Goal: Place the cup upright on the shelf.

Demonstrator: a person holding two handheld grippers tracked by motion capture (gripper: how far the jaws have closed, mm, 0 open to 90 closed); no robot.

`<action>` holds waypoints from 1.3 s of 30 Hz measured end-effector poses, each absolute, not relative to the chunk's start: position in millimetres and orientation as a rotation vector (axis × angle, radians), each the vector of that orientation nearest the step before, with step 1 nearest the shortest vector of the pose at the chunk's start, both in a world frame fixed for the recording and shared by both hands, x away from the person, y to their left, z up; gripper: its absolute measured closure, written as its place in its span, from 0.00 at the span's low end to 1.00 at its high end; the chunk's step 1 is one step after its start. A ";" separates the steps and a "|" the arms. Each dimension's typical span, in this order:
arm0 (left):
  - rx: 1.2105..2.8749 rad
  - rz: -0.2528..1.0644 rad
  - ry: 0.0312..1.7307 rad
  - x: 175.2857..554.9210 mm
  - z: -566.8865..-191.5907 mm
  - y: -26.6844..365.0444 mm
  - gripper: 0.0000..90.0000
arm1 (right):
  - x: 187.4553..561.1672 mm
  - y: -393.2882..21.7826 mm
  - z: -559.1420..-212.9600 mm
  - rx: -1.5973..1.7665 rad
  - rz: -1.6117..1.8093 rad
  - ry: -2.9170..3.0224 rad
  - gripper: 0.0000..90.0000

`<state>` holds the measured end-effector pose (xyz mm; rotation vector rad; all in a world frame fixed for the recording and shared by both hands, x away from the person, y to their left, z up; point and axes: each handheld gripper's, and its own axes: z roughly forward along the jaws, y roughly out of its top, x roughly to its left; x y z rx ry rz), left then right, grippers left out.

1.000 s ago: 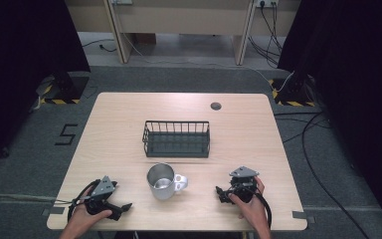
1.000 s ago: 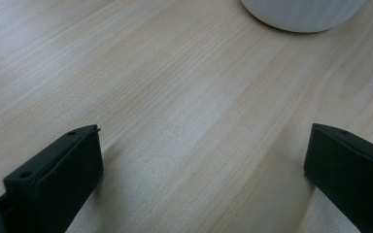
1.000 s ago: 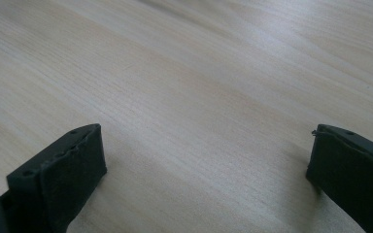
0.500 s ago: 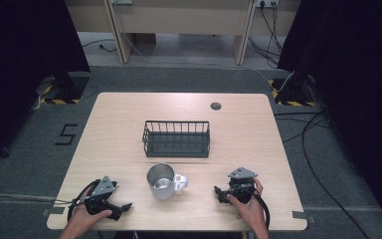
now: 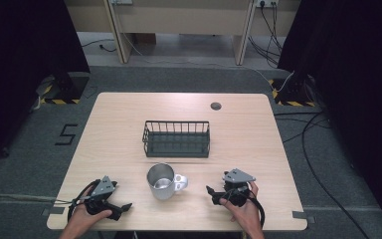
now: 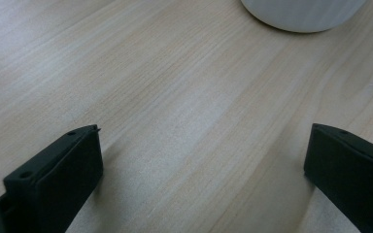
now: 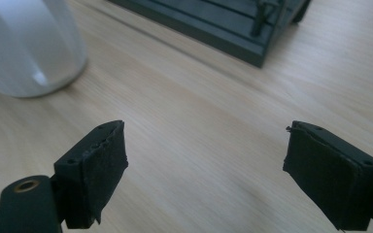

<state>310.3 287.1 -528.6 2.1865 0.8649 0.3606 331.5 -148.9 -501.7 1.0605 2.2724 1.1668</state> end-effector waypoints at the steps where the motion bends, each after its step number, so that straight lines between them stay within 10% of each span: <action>1: 2.186 0.361 0.865 310.3 -528.6 287.1 0.00 | 330.4 -146.8 -500.2 1.042 1.187 2.272 0.17; 39: 2.186 0.362 0.866 310.1 -528.6 287.1 0.00 | 319.9 -86.4 -458.1 0.741 1.548 2.253 0.17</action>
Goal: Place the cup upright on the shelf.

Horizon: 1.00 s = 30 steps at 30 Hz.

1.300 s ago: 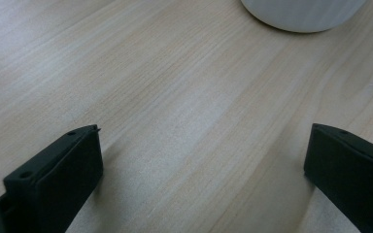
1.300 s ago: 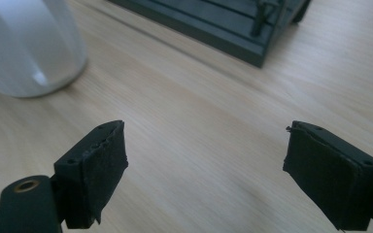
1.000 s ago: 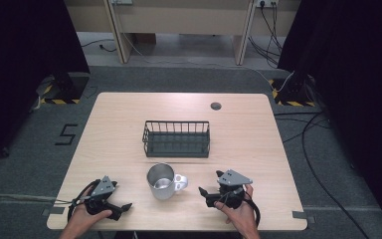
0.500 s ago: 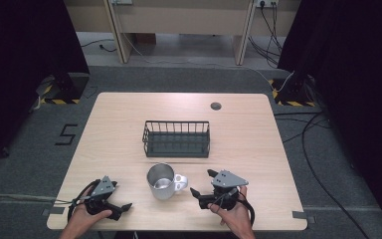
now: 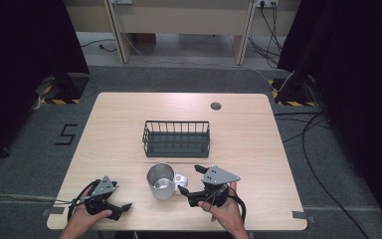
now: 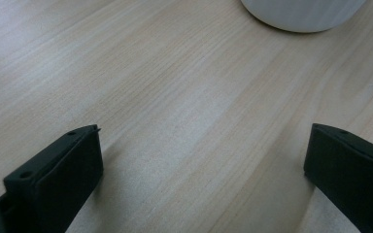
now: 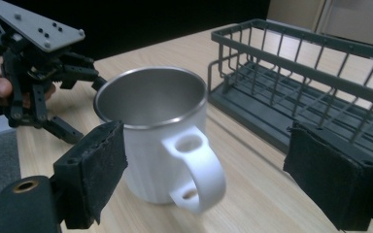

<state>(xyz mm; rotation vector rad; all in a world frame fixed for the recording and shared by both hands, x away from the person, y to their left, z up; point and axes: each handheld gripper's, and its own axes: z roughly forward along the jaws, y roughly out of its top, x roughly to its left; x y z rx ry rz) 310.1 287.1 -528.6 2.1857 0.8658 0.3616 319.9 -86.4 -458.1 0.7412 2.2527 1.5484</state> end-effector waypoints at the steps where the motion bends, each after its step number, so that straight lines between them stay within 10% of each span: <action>1: 2.186 0.362 0.866 310.1 -528.6 287.1 0.00 | 319.9 -86.4 -458.1 0.741 1.548 2.253 0.17; 30: 2.187 0.361 0.864 309.8 -528.6 287.2 0.00 | 333.3 -30.2 -464.7 0.624 1.560 2.346 0.16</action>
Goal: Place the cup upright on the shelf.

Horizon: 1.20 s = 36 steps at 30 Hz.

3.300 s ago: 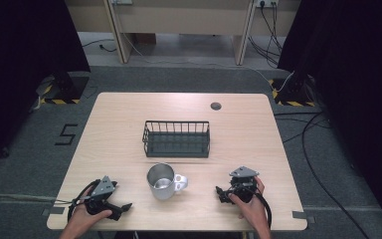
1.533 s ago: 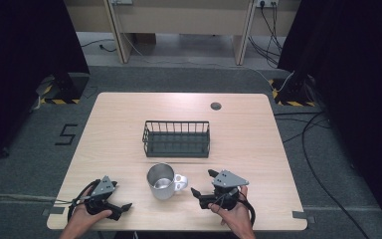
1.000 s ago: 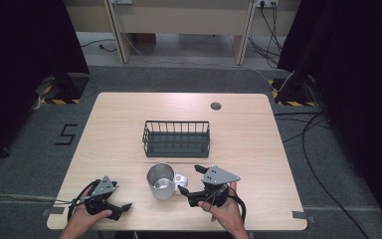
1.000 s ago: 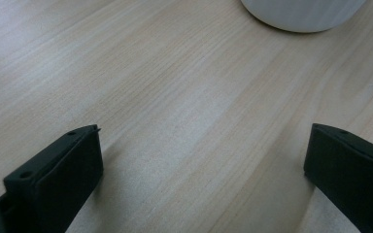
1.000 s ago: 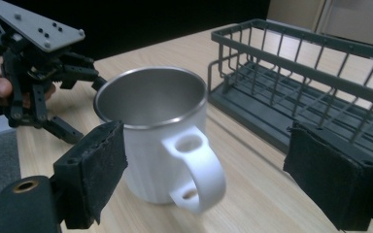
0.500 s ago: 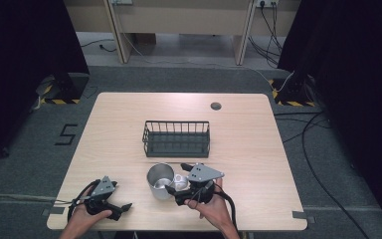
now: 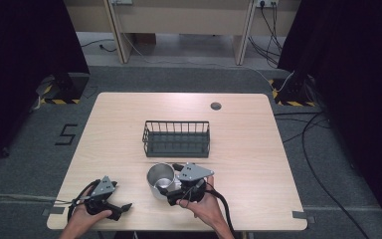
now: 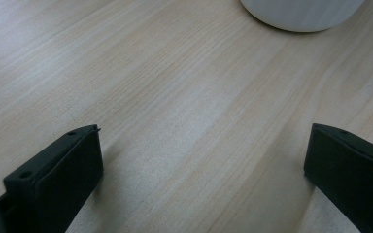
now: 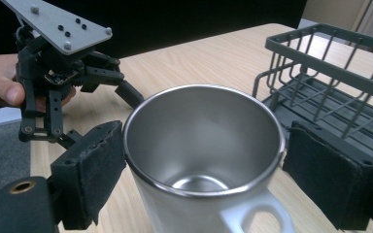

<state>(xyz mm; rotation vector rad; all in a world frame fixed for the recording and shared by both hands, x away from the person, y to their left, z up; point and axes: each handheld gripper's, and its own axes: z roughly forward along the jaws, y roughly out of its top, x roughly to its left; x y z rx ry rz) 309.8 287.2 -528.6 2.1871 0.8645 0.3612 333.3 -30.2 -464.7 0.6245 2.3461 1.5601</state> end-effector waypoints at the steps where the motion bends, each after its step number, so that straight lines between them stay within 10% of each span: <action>1: 2.187 0.361 0.865 309.8 -528.6 287.2 0.00 | 333.6 -28.5 -464.9 0.627 1.557 2.345 0.14; 36: 2.187 0.362 0.866 309.6 -528.6 287.2 0.00 | 348.0 2.0 -468.8 0.685 1.445 2.424 0.06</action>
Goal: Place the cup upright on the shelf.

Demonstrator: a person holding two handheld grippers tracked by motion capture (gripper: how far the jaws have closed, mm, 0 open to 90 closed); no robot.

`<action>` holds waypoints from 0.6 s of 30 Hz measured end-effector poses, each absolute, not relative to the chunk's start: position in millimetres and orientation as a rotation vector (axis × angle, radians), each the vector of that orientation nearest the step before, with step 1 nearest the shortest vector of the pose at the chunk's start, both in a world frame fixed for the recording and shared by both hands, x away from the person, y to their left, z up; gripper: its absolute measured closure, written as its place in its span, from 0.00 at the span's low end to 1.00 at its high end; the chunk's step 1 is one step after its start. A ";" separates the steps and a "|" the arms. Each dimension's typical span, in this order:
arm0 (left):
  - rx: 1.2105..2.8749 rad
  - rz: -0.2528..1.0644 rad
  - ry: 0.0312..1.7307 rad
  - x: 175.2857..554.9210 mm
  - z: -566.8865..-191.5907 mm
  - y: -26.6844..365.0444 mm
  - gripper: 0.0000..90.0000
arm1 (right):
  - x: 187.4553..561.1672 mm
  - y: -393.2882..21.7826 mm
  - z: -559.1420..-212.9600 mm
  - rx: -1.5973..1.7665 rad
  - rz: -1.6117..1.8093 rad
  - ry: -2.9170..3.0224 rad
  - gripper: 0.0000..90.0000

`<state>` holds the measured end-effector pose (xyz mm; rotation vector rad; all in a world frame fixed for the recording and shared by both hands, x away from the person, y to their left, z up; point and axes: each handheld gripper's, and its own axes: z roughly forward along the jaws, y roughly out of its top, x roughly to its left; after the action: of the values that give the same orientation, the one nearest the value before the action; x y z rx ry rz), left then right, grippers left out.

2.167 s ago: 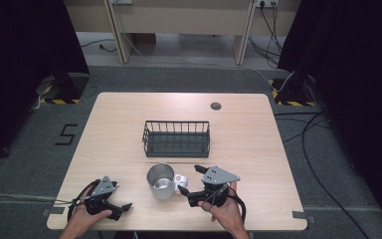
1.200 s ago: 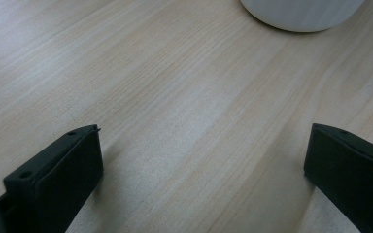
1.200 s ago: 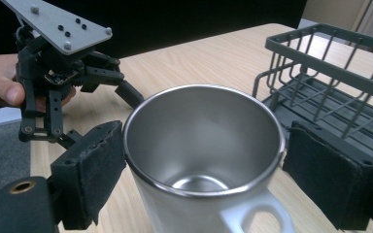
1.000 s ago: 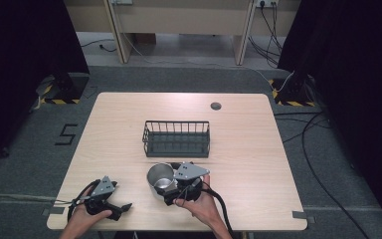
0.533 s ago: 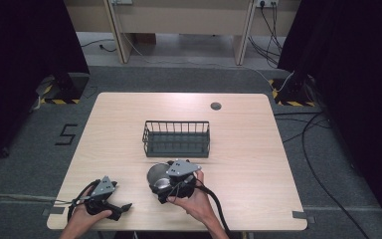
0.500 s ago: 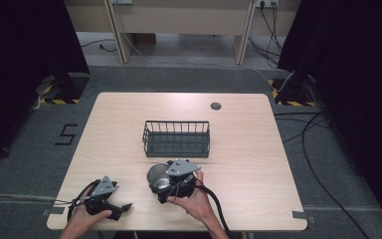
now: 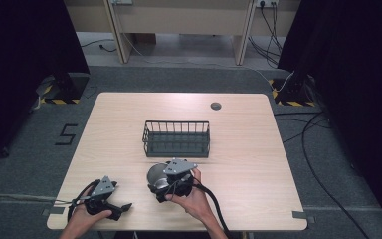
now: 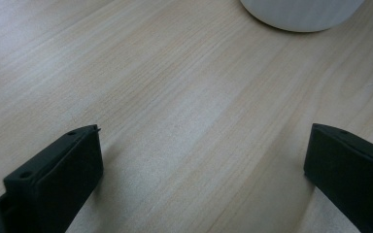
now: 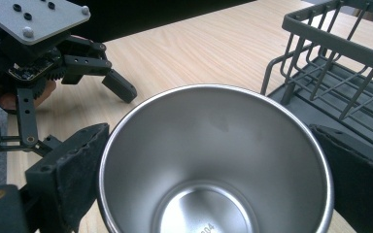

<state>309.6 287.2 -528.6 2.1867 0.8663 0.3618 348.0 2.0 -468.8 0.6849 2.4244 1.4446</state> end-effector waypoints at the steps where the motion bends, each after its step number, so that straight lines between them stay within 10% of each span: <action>1: 2.186 0.362 0.866 309.6 -528.6 287.2 0.00 | 348.0 1.9 -468.6 0.685 1.446 2.424 0.06; 18: 2.187 0.361 0.865 309.6 -528.6 287.2 0.00 | 347.8 -5.3 -444.6 0.654 1.466 2.375 0.07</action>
<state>309.6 287.2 -528.6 2.1871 0.8645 0.3610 347.8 -5.3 -444.6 0.6539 2.3750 1.4655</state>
